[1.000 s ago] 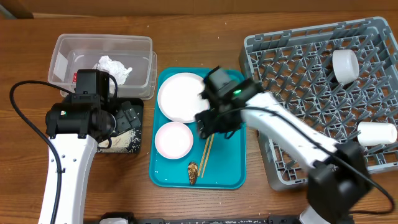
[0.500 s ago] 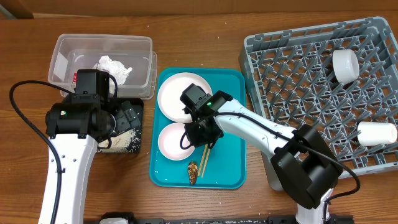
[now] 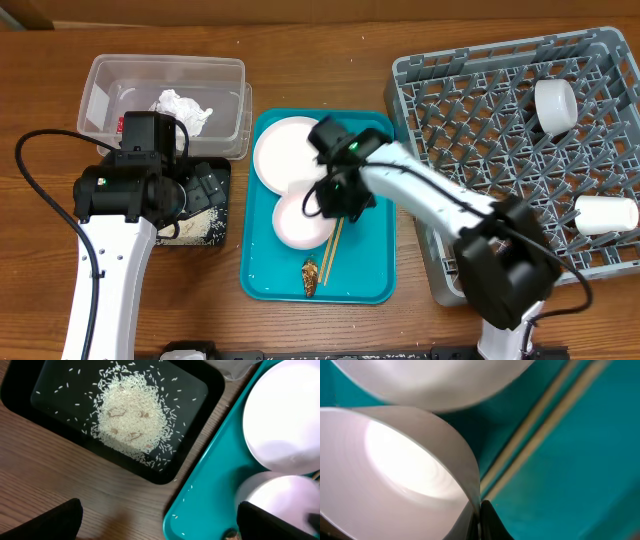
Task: Sort waste into correct bins and load items into the dishwasher
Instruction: 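Reach the right gripper to the pink bowl and grasp it, then carry the pink bowl into the dish rack and release it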
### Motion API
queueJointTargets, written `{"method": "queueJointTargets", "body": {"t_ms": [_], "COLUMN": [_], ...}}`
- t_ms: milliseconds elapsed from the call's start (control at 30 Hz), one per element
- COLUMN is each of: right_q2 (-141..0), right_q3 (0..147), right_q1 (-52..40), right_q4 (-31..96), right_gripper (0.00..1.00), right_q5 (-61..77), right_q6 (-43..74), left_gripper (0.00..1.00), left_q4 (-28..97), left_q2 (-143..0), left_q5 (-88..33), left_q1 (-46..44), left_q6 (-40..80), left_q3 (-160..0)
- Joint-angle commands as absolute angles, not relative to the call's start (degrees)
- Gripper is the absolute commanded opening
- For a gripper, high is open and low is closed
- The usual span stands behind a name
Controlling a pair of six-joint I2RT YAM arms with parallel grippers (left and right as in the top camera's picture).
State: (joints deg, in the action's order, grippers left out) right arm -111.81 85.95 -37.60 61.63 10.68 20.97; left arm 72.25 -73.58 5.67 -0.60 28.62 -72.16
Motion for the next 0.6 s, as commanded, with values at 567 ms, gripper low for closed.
{"method": "queueJointTargets", "body": {"t_ms": [567], "right_q2": [-96.29], "right_q3": [93.76], "right_q1": [-12.86], "right_q4": [52.29], "right_gripper": [0.04], "right_q5": [-67.09], "right_q6": [22.76], "left_gripper": [1.00], "left_q4": [71.53], "left_q2": [-73.78], "left_q5": [6.39], "left_q1": [-0.25], "left_q6": [29.78], "left_q3": [-72.84]}}
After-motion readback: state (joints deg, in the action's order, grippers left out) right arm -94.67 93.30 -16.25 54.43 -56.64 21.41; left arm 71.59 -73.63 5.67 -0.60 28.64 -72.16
